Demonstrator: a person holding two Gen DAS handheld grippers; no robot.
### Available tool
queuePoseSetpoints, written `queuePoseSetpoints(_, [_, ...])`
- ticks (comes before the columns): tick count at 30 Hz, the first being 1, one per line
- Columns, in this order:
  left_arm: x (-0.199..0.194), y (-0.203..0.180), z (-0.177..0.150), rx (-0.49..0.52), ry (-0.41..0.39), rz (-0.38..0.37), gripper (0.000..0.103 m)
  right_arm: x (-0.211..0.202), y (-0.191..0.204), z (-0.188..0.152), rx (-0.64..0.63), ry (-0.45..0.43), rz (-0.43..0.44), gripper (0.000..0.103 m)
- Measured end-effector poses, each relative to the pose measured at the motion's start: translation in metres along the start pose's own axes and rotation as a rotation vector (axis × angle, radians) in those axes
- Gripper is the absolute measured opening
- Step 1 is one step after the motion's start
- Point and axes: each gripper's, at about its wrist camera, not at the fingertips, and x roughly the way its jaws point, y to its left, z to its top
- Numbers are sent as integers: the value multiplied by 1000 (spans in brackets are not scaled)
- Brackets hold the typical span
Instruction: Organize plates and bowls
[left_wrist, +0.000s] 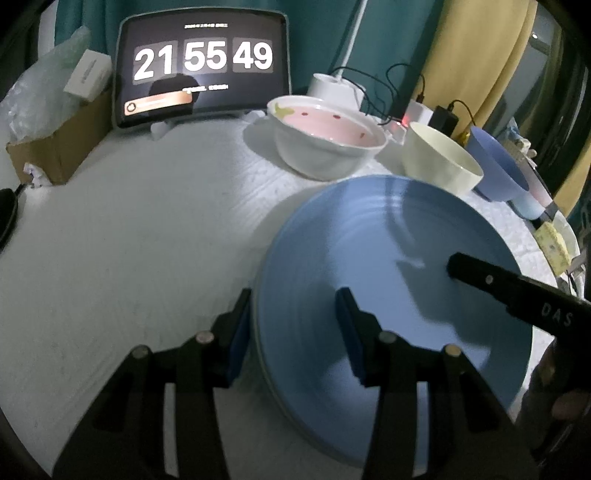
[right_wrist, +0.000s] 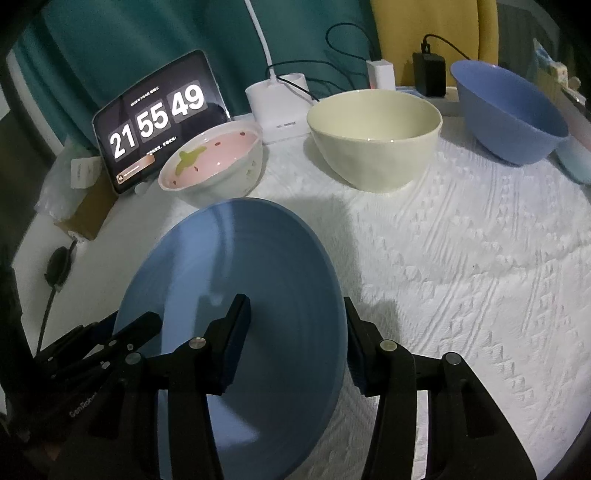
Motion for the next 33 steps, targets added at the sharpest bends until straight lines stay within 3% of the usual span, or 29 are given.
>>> queuePoseSetpoints(5, [-3,-3,1,3,1,9,47,3,-3,-1,-3,25,-17,51])
queuePoseSetpoints(20, [-32,-20,1,29,-82,77,50,-28,-17,-3,-12,-43,-18,51])
queuePoseSetpoints(25, [-40,-34,2,50,-104,58,59,-41,-26,-6,0,-65,-25,51])
queuePoseSetpoints(33, [-51,-62,5,85,-130,11,60,-61,-52,-9,37,-102,-47,51])
